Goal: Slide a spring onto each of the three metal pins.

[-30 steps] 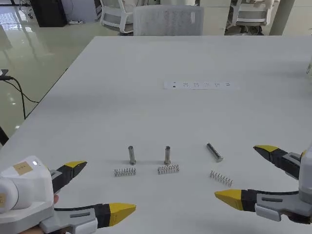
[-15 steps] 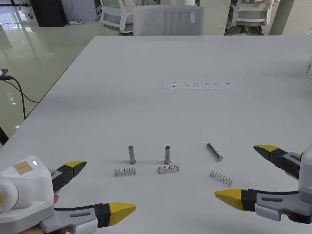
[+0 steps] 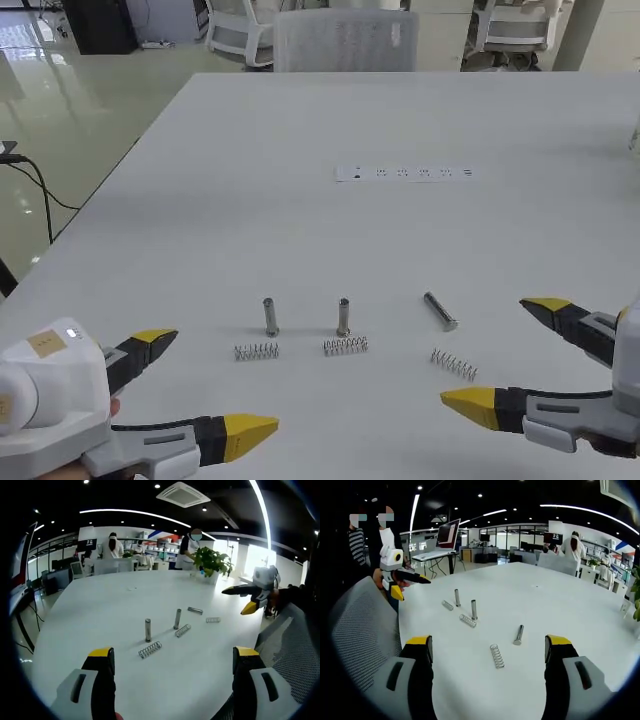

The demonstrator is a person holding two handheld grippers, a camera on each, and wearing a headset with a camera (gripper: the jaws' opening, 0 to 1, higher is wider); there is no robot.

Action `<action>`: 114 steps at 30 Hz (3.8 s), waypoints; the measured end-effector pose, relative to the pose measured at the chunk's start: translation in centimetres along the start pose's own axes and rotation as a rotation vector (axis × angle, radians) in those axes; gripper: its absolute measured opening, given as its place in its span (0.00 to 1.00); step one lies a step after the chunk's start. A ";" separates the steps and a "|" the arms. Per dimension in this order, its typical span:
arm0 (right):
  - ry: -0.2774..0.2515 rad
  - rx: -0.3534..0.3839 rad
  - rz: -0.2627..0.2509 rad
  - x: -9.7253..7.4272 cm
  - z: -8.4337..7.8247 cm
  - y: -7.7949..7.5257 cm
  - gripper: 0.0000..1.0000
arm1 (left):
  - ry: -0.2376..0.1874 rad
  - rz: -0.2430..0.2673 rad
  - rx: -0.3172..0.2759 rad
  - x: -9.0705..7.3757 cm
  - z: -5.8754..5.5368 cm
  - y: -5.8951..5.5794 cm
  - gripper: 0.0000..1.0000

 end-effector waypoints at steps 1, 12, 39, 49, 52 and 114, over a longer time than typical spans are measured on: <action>0.000 0.000 0.000 0.0 0.0 0.0 0.94 | 0.000 0.000 0.000 0.0 0.0 0.0 0.97; 0.000 0.002 -0.002 0.0 0.0 -0.1 0.94 | 0.002 0.001 0.001 0.0 -0.1 0.1 0.97; 0.003 0.008 -0.006 0.0 -0.1 -0.2 0.92 | 0.005 0.003 0.001 0.1 -0.2 0.2 0.97; 0.009 0.009 -0.018 0.2 0.7 -0.8 0.87 | 0.003 0.001 0.001 0.1 -0.1 0.1 0.97; 0.015 0.012 -0.027 0.5 1.2 -1.3 0.84 | 0.005 -0.001 0.002 0.1 -0.1 0.0 0.97; 0.438 0.006 -0.165 11.4 1.1 -7.4 0.29 | 0.013 -0.021 0.035 1.0 -0.2 1.3 0.97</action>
Point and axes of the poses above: the centre of the closed fingertips' face, and the gripper's own axes: x roughly forward along the fingers, y roughly to its left, z roughly out of its top, the point moved 5 cm from there along -x, roughly backward along the fingers, and after that the axes turned 13 degrees about x, right-handed, at the moved point
